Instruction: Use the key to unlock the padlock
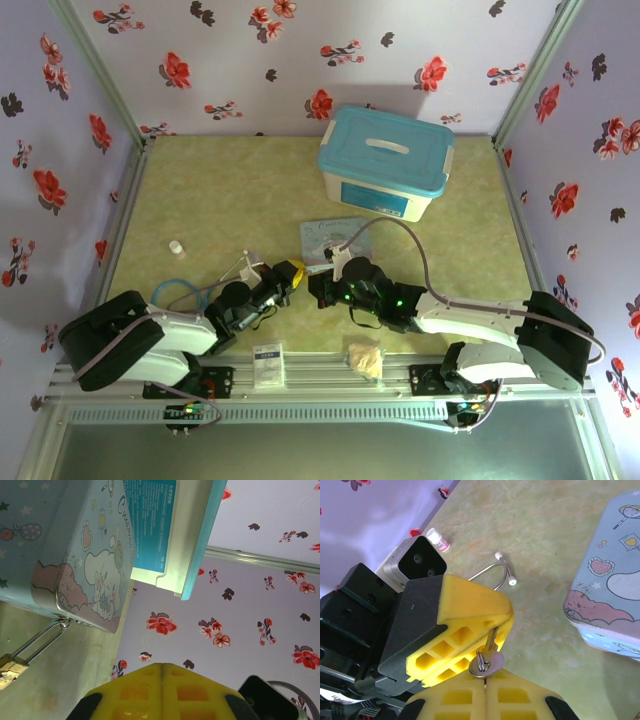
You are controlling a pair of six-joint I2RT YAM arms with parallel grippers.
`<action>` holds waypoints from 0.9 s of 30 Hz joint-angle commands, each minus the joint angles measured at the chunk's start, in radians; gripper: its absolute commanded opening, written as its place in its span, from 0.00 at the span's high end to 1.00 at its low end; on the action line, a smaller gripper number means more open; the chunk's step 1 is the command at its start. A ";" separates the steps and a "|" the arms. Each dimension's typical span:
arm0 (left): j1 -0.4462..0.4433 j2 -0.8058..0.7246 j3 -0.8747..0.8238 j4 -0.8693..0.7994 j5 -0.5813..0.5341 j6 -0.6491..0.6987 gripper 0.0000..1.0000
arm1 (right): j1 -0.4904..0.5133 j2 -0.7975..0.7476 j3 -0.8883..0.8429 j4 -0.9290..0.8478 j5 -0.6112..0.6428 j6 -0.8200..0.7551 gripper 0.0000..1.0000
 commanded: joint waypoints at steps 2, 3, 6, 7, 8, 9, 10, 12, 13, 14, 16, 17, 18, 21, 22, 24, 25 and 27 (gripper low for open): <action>0.010 -0.007 0.002 0.061 0.038 0.039 1.00 | 0.007 -0.006 -0.022 -0.056 0.023 -0.012 1.00; 0.010 -0.011 0.001 0.060 0.039 0.050 1.00 | 0.007 -0.009 -0.024 -0.061 0.026 -0.012 1.00; 0.019 -0.036 -0.001 0.054 0.046 0.113 1.00 | 0.004 -0.032 -0.022 -0.091 0.045 -0.008 0.62; 0.028 -0.044 0.003 0.047 0.058 0.133 1.00 | 0.004 -0.047 -0.022 -0.105 0.055 -0.006 0.44; 0.042 -0.048 0.009 0.039 0.073 0.153 1.00 | -0.002 -0.063 -0.024 -0.111 0.053 -0.009 0.33; 0.058 -0.051 0.017 0.030 0.094 0.187 1.00 | -0.008 -0.081 -0.027 -0.112 0.041 -0.009 0.22; 0.074 -0.054 0.028 0.020 0.121 0.228 1.00 | -0.026 -0.098 -0.031 -0.105 0.015 -0.005 0.14; 0.089 -0.066 0.043 -0.014 0.138 0.308 1.00 | -0.064 -0.137 -0.046 -0.068 -0.050 0.012 0.13; 0.092 -0.073 0.048 -0.024 0.142 0.363 1.00 | -0.084 -0.159 -0.065 -0.018 -0.090 0.030 0.13; 0.093 -0.082 0.056 -0.031 0.150 0.409 1.00 | -0.106 -0.179 -0.085 0.033 -0.123 0.050 0.12; 0.093 -0.113 0.073 -0.061 0.167 0.515 1.00 | -0.156 -0.218 -0.133 0.174 -0.204 0.106 0.09; 0.093 -0.126 0.082 -0.082 0.176 0.558 1.00 | -0.177 -0.227 -0.151 0.236 -0.237 0.130 0.08; 0.093 -0.150 0.092 -0.123 0.179 0.590 1.00 | -0.194 -0.234 -0.163 0.294 -0.268 0.147 0.08; 0.093 -0.221 0.109 -0.206 0.178 0.690 1.00 | -0.206 -0.234 -0.145 0.327 -0.330 0.141 0.11; 0.093 -0.250 0.111 -0.215 0.183 0.727 1.00 | -0.205 -0.230 -0.135 0.333 -0.352 0.135 0.12; 0.093 -0.300 0.120 -0.242 0.196 0.797 1.00 | -0.205 -0.218 -0.126 0.356 -0.379 0.125 0.17; 0.093 -0.331 0.129 -0.268 0.205 0.841 1.00 | -0.205 -0.211 -0.122 0.376 -0.389 0.125 0.20; 0.091 -0.388 0.144 -0.340 0.207 0.906 1.00 | -0.206 -0.198 -0.118 0.412 -0.407 0.126 0.27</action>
